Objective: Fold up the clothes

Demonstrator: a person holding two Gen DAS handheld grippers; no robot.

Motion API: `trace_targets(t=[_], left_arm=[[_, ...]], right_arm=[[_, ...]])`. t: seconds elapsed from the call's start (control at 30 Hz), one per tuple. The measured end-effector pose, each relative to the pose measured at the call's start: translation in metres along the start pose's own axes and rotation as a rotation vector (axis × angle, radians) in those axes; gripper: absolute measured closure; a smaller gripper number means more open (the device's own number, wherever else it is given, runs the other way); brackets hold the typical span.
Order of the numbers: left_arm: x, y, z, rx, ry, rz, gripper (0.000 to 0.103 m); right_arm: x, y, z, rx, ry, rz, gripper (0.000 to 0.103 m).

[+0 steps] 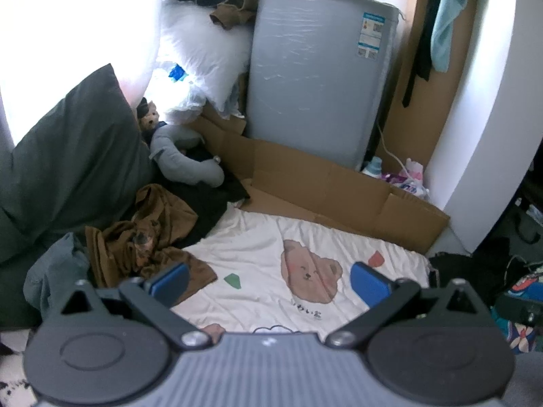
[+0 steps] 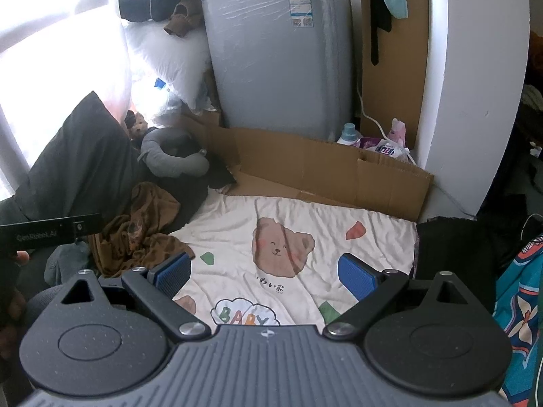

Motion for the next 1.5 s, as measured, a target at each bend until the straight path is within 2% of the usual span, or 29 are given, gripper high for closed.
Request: trace_targets(t=[0.1,0.27,0.83,1.07,1.5], left_arm=[[-0.001,-0.005,0.001,0.03,-0.005,-0.032,0.002],[0.0,-0.007,0.0,0.028,0.003,-0.039,0.006],[-0.001,-0.017,-0.004,0.013,0.055,-0.062,0.006],[-0.004,-0.02,-0.002,0.007,0.082,-0.08,0.006],[-0.008,-0.022,-0.001,0.007,0.099,-0.083,0.006]], right_arm=[[0.0,0.0,0.0,-0.004,-0.002,0.0,0.006],[0.0,0.002,0.0,-0.013,-0.006,0.004,0.006],[0.001,0.001,-0.007,-0.023,0.047,-0.008,0.006],[-0.001,-0.003,-0.01,-0.002,0.089,-0.036,0.006],[-0.002,0.001,-0.011,0.003,0.106,-0.028,0.006]])
Point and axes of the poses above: each gripper's, at about its wrist camera, not at the fingertips, and z roughly against the way its jaws point, y to its left, x to its top, the point moved 4 cm from there along -z, roughly the way its jaws point, and after that the axes turned 13 degrees about y, right-handed, at the moved point
